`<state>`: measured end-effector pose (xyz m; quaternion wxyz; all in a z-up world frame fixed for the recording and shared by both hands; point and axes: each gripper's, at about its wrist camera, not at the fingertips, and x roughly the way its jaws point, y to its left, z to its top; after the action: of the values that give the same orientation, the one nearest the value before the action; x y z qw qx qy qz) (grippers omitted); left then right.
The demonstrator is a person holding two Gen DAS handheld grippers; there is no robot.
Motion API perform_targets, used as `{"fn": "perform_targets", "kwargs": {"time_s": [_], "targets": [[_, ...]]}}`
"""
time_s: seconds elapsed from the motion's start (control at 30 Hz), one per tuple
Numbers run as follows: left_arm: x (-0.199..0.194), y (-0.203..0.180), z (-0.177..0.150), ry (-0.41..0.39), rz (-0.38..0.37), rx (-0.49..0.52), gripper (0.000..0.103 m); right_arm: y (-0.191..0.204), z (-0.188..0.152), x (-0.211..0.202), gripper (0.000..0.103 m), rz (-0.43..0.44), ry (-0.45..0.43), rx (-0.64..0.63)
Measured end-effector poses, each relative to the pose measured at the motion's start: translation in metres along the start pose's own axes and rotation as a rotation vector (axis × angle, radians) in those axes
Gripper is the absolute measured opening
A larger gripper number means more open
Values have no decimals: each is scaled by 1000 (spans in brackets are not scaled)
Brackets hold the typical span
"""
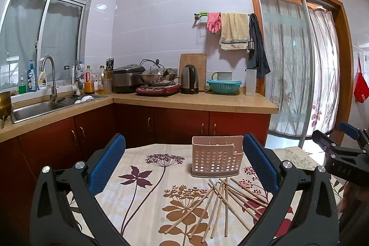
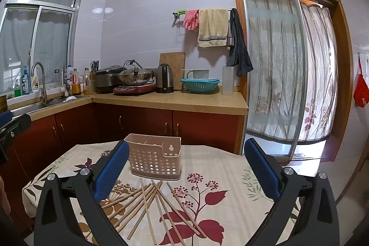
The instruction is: Organize utensils
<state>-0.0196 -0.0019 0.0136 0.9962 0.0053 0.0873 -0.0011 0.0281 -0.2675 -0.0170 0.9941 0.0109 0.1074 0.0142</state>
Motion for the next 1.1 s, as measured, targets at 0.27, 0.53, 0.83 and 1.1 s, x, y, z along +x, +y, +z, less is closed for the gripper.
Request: {"fn": "perform_targets", "kwargs": {"time_s": [0.27, 0.53, 0.83, 1.1], "targets": [[-1, 1, -2, -2, 0, -1, 99, 1, 0, -1, 98, 3, -1, -1], [-2, 3, -3, -5, -1, 0, 99, 2, 1, -2, 98, 3, 2, -4], [-2, 5, -1, -5, -2, -1, 99, 3, 2, -3, 98, 4, 3, -4], [-3, 6, -1, -6, -1, 1, 99, 3, 3, -3, 98, 5, 4, -5]]}}
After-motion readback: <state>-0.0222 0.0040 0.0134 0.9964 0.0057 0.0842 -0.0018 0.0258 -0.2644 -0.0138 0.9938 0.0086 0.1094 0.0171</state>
